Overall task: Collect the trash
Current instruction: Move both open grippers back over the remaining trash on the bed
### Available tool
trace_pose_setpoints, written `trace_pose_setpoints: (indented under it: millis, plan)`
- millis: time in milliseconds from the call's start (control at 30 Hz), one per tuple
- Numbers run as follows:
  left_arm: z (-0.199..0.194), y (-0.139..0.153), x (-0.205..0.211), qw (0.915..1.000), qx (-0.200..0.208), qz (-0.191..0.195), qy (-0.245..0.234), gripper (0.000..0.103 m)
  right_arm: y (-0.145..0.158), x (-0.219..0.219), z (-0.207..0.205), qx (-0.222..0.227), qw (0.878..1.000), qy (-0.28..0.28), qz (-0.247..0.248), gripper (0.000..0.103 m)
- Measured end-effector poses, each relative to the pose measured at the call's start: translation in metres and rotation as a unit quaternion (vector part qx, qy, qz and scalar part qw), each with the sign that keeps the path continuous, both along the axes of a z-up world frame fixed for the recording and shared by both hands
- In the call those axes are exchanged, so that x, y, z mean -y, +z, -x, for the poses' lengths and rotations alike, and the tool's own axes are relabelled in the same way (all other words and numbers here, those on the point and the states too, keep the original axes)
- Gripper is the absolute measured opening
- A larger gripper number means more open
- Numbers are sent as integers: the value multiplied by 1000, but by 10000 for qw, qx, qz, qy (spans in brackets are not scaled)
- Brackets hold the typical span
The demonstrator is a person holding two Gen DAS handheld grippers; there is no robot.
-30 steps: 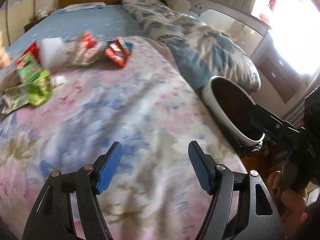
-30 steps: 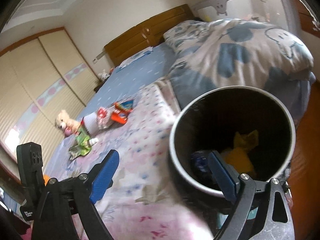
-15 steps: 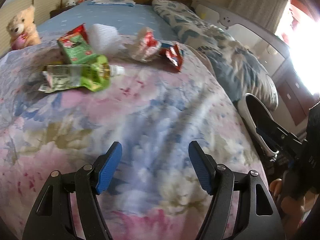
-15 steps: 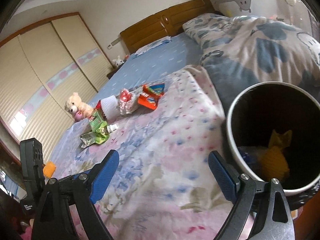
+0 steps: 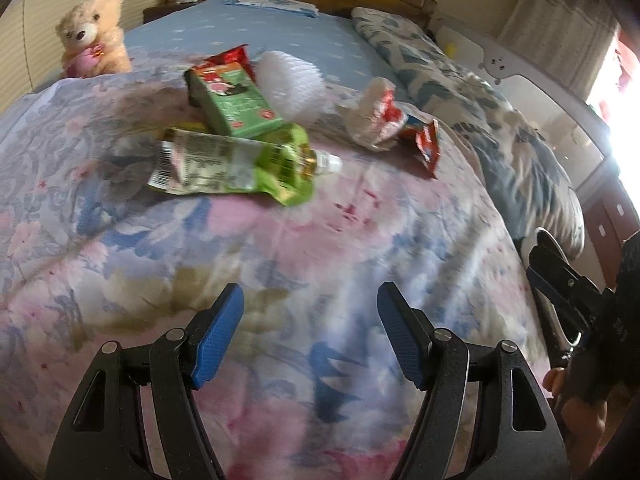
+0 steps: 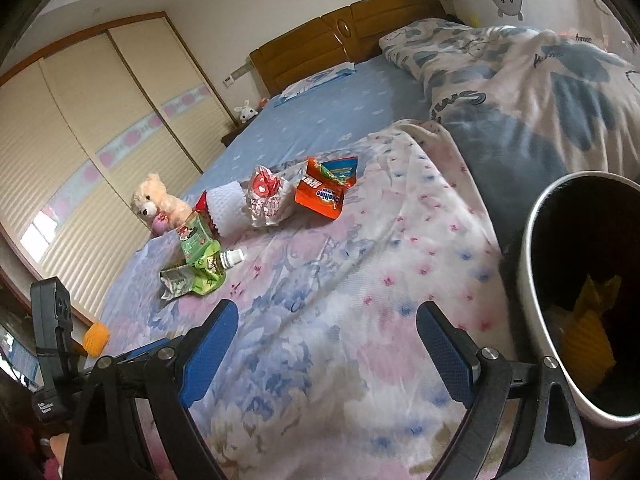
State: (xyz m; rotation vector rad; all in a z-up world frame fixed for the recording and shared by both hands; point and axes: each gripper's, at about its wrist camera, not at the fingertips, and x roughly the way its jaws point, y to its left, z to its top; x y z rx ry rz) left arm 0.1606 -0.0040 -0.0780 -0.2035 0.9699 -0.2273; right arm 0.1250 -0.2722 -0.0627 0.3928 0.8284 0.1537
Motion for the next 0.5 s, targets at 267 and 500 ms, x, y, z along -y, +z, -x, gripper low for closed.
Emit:
trace_pose_setpoints:
  millis: [267,500]
  plan:
    - [-19,-2,-28,9992,-93,69,371,75,-6,-12,-27,-14,9999,119,81,92]
    - [-38,-6,-48,9971,-206,311,657,75,-8,-19,-57,9,9997,196,174,92]
